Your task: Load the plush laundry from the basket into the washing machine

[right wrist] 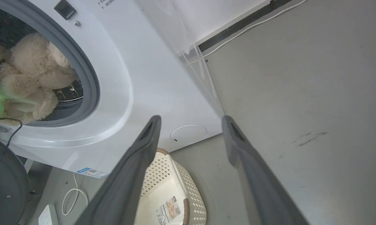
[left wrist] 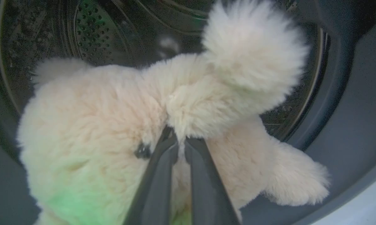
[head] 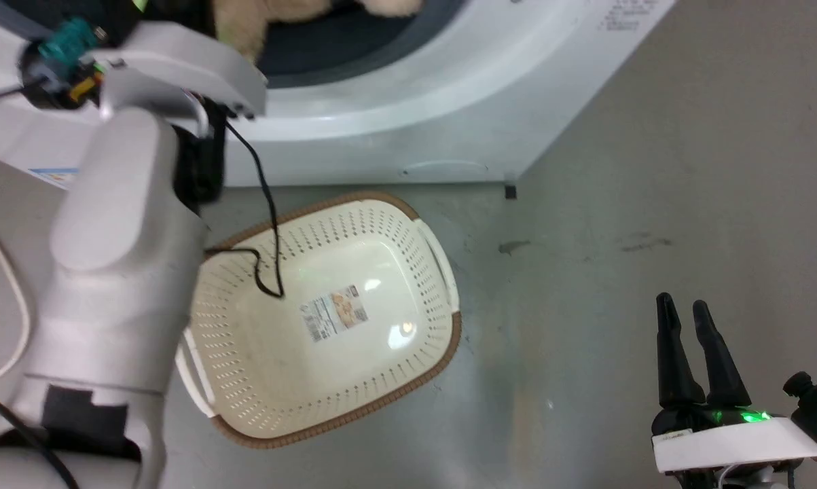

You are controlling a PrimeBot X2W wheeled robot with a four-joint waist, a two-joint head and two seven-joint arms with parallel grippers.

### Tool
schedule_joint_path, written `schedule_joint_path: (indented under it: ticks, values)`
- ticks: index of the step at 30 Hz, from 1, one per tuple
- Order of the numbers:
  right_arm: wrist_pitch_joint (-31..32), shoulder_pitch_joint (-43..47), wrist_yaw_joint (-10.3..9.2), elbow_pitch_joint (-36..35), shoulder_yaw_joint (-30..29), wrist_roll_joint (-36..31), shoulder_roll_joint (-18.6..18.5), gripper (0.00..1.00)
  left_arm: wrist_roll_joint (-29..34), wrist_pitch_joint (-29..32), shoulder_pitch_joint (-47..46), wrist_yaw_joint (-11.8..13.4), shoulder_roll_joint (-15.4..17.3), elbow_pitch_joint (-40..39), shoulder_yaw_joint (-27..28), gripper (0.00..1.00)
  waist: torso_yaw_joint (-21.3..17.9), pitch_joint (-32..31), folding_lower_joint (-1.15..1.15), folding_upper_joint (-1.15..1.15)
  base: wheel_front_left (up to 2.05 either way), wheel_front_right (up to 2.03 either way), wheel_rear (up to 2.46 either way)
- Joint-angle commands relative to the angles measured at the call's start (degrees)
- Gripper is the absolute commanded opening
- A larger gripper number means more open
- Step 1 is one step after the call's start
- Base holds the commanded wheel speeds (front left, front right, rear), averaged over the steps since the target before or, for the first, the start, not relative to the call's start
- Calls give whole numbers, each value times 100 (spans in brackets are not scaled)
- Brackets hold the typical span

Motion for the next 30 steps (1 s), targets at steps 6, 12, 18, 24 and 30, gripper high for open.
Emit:
schedule_joint_path:
  ticks: [6,12,18,24,30]
  values:
    - [-25,-175,-3,-142,80,118,-1,100,168,-74,-799,-88,290,205,133,0,-415,649,-1,0,0,0,0]
    - [-25,-170,-3,-257,99,183,-1,100,325,-74,-1483,-96,592,397,188,0,-651,1083,-1,0,0,0,0]
    - [-25,-123,-3,-370,207,255,-1,100,520,-34,-2109,-126,883,597,92,0,-884,1420,-1,0,0,0,0]
    - [-25,-38,-3,-423,265,307,-1,100,594,53,-2517,-117,1072,681,63,0,-1027,1605,-1,0,0,0,0]
    - [-25,26,-3,-506,361,366,-1,100,682,197,-2934,-112,1238,733,-8,0,-1178,1819,-1,0,0,0,0]
